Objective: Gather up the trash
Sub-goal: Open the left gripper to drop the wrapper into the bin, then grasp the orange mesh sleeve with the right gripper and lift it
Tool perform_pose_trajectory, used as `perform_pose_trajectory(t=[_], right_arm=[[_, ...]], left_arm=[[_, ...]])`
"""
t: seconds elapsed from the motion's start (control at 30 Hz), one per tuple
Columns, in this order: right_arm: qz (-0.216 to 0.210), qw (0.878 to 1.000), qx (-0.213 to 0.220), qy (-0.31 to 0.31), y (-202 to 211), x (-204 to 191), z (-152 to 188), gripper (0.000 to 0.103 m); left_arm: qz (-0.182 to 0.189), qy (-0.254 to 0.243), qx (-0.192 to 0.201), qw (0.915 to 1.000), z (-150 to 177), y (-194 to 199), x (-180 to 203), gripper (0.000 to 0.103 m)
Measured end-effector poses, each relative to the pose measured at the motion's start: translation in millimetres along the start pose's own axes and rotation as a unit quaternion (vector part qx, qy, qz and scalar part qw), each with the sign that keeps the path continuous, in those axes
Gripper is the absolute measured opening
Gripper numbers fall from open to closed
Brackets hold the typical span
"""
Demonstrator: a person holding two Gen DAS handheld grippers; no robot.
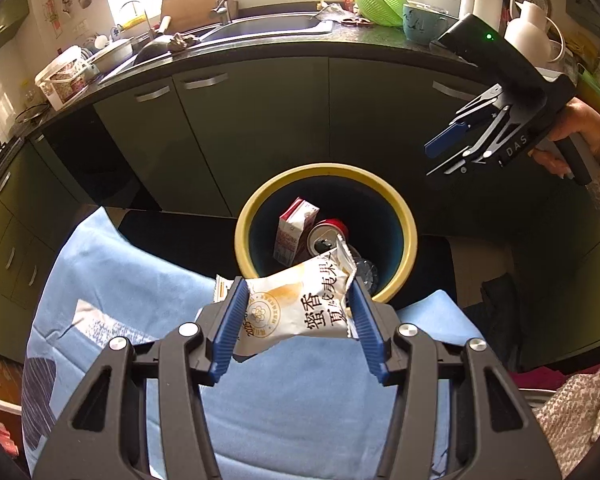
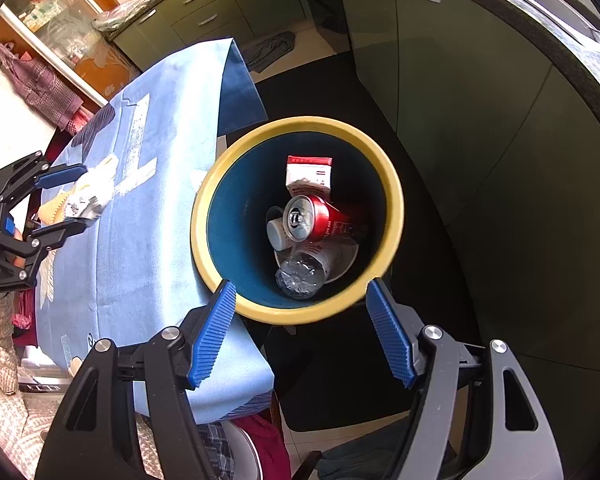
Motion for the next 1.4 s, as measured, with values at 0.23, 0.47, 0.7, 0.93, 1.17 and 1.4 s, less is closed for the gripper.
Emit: perform_pose_trajectory(t=[0.23, 0.47, 0.7, 0.93, 1.17, 1.4], right_arm=[[0.010, 1.000, 0.017, -0.023, 27, 16, 18, 0.068], [0.013, 0.999, 0.021, -0.024, 36, 10, 24, 0.068], [0.004, 1.000, -0.004, 0.029, 11, -36, 5, 0.068], [-0.006, 0.992, -0.051, 0.115, -44, -116, -32, 0.068], [-0.039, 0.965, -0.115, 0.234, -143, -229, -74, 0.068], [-0.052, 0.928, -0.143, 0.339, -225, -344, -111, 0.067]], left_arm=[[0.025, -0.023, -0.021, 0.9992, -45, -50, 35, 0.055], [0.026, -0.006, -0.040, 0.9988, -44, -62, 38, 0.068], [-0.005, 0.038, -0.003, 0.9992, 0, 26, 4, 0.073], [-0.062, 0.104, -0.010, 0.9926, 102, 111, -45, 0.078], [-0.143, 0.189, -0.054, 0.9700, 215, 160, -84, 0.086], [-0.176, 0.242, -0.066, 0.9518, 279, 188, -107, 0.088]])
Point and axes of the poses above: each gripper's, at about its wrist camera, not at the fingertips, and y roughly against the way its jaws point, x to its right, z to its underside, the point moved 3 cm from there along -y, roughly the way its jaws point, and after that the axes turned 13 degrees about -z, right-handed, at the moved point
